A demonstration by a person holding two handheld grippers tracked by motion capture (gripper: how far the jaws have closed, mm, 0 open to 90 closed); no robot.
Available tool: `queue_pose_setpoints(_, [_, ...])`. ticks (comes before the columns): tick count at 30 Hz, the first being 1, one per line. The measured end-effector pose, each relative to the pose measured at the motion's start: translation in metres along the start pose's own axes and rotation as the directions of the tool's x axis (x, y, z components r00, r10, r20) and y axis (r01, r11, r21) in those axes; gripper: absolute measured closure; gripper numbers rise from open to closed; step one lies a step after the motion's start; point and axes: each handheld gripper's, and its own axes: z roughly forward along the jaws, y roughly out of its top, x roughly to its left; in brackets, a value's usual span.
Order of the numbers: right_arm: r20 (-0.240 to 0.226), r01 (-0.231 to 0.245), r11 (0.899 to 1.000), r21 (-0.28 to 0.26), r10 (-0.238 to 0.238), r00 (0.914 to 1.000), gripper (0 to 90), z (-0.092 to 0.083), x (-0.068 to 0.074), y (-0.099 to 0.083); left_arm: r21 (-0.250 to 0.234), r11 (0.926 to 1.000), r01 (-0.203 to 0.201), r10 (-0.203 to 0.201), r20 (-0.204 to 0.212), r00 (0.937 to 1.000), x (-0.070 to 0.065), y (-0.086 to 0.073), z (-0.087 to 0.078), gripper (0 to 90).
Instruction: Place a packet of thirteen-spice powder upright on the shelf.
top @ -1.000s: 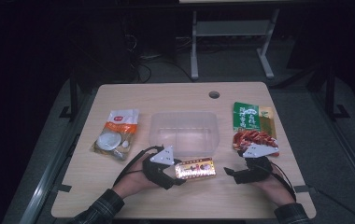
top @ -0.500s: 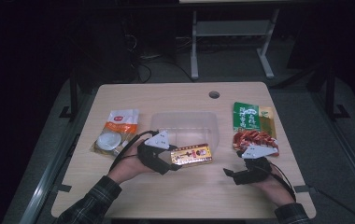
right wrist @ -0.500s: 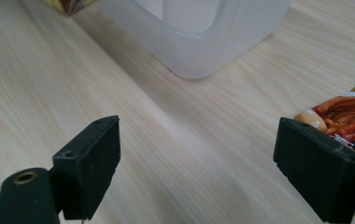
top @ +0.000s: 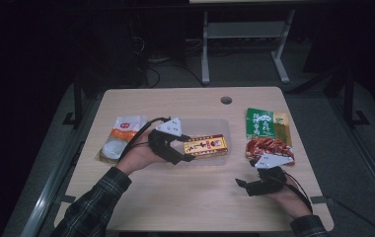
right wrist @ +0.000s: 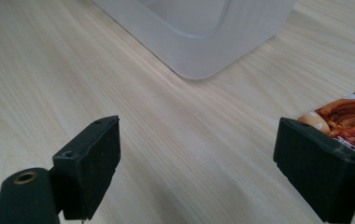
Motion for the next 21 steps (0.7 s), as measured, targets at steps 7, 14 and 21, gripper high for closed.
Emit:
queue_pose_setpoints(7, [-0.001, -0.001, 1.000, -0.003, 0.001, 1.0000, 14.4, -0.001, 0.001, 0.000, 0.000, 1.0000, 0.003, -0.003, 0.014, 0.9999, 0.022, 0.009, 0.006, 32.3])
queue_pose_setpoints(14, [-0.007, 0.003, 1.000, -0.003, -0.003, 1.0000, 14.4, 0.000, 0.001, 0.000, 0.009, 1.0000, 0.000, 0.000, 0.009, 1.0000, 0.037, 0.012, 0.009, 32.3])
queue_pose_setpoints(21, [-0.013, -0.001, 1.000, -0.009, 0.001, 0.9999, 14.4, 0.000, 0.001, 0.000, 0.033, 0.9994, 0.012, -0.012, 0.015, 0.9998, 0.052, 0.013, 0.016, 32.3])
